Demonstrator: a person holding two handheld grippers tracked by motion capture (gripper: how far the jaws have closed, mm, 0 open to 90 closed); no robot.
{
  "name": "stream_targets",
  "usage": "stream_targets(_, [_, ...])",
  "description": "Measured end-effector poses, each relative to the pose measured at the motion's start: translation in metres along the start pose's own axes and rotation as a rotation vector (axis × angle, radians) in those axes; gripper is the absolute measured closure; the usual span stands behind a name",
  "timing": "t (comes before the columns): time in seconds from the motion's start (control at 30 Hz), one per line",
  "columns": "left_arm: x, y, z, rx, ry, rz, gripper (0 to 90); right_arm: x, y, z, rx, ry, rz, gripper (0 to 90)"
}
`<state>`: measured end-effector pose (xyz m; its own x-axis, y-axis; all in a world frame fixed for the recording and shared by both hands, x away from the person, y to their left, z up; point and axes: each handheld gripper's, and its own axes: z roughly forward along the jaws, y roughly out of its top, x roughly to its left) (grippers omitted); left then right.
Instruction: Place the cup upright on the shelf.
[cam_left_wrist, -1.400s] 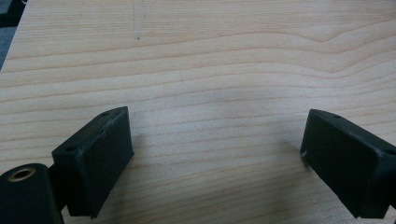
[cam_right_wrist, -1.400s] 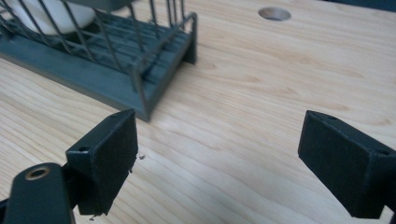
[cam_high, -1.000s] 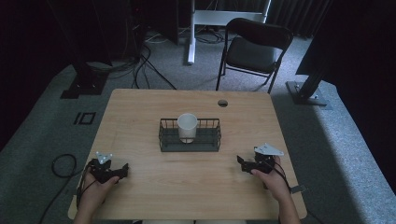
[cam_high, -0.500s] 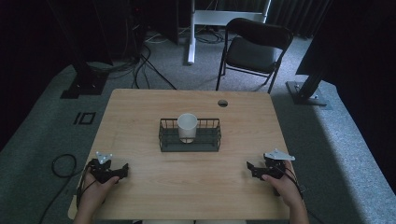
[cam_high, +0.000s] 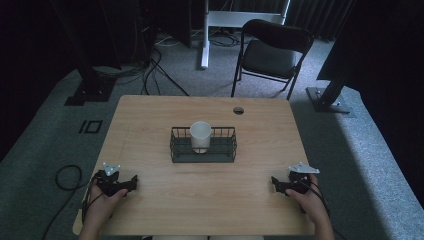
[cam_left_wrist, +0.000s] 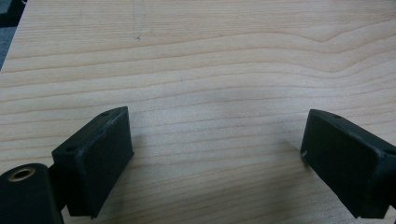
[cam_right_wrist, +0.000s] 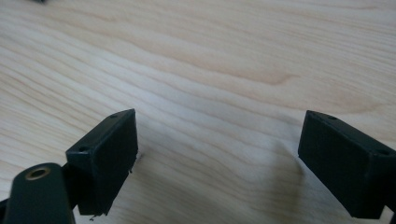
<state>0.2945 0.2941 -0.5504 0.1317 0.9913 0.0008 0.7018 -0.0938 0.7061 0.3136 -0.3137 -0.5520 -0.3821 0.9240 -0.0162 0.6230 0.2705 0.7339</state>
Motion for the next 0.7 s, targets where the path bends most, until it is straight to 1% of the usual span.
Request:
stream_targets(0.07, [0.0,0.0,0.0,0.0,0.0,0.0,9.3,-0.0004,-0.0008,0.0008,0.004,-0.004,-0.004,11.7])
stream_targets(0.2, [0.0,0.0,0.0,0.0,0.0,0.0,9.3,-0.003,-0.0017,0.0004,0.013,0.007,0.023,11.8])
stream_targets(0.7, [0.0,0.0,0.0,0.0,0.0,0.0,9.3,-0.0031,-0.0019,0.0004,0.012,0.007,0.025,11.8])
